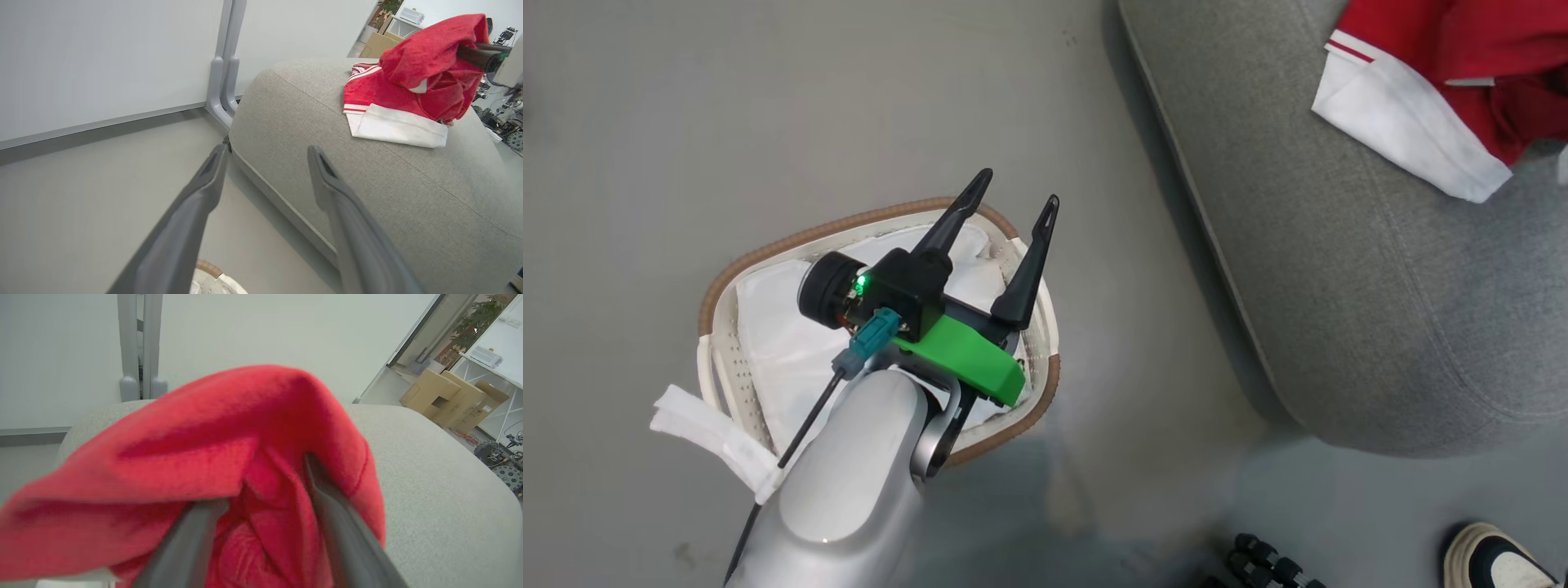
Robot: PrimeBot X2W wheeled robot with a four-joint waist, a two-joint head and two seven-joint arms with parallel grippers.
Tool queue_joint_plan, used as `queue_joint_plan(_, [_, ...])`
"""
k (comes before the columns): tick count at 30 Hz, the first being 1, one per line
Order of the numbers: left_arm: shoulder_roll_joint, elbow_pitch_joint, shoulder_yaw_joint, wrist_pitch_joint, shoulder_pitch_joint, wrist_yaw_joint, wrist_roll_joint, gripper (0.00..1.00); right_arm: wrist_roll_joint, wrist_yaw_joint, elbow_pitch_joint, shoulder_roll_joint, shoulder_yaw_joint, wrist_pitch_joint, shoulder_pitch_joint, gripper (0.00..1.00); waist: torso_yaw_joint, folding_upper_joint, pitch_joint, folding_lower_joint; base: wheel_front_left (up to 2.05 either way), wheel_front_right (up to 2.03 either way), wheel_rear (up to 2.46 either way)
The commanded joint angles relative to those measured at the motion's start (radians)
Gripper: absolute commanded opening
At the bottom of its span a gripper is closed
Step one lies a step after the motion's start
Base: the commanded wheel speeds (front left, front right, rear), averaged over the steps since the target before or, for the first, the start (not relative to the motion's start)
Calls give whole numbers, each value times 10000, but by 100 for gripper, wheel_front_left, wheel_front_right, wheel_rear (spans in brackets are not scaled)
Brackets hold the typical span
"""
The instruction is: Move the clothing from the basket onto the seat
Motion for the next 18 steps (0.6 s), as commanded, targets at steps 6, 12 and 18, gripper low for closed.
queue_joint_plan(6, [-18,-344,663,-4,411,-12,428,100,-126,-14,-845,634,-380,-19,1813,100,179,-1,-405,0,0,0,0])
queue_joint_plan(12, [-40,-499,1554,-2,1118,40,686,100,240,-14,-1832,1185,215,-21,3533,100,242,-1,-1329,0,0,0,0])
queue_joint_plan(18, [-70,-789,2661,-2,1980,298,940,100,863,-14,-3040,1695,1370,-21,4599,100,592,-1,-2142,0,0,0,0])
